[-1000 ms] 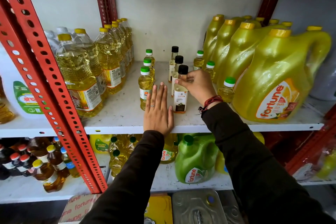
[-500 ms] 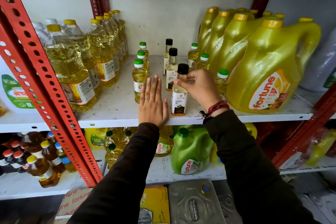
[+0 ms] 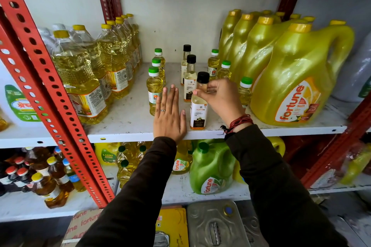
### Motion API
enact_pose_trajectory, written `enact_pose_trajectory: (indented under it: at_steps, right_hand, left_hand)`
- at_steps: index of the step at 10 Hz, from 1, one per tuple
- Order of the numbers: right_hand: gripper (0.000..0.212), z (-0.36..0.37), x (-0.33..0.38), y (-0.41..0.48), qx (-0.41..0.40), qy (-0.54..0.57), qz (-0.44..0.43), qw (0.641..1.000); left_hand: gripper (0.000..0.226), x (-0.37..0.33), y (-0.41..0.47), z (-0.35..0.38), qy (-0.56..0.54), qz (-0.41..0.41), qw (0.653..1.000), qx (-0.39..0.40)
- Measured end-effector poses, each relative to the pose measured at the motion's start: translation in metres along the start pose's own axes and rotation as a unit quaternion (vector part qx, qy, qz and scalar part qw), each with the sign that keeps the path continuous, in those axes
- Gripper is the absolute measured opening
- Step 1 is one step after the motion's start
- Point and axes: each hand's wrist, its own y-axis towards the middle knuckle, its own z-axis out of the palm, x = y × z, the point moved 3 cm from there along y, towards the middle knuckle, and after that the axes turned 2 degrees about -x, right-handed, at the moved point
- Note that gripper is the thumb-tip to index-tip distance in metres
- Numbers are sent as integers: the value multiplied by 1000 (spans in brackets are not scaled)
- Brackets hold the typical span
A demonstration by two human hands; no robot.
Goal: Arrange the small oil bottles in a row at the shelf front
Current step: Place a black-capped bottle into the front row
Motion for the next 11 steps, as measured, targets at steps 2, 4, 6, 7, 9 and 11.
enact_pose_trajectory:
  at_steps: [2,4,6,7,9,11]
  right_hand:
    - [25,2,-2,-1,-8,3,3,1000]
    - [38,2,-4,3,9,0,21,1000]
    - [43,2,-7,-1,22,6,21,1000]
    - [36,1,-6,0,29,9,19,999]
    - [29,0,-3,0,39,9,16,999]
    - [42,-2,-3,-2,37,-10,29,999]
  left_hand:
    - [71,0,0,0,2,1,1000,2]
    - [71,1,-1,1,-2,0,1000,4]
    - [70,1,0,0,-5,-3,1000,10]
    - [71,2,-1,0,-8,-4,1000,19]
    - [71,2,-1,0,-6,-1,1000,25]
    - [71,2,-1,0,-4,-1,1000,26]
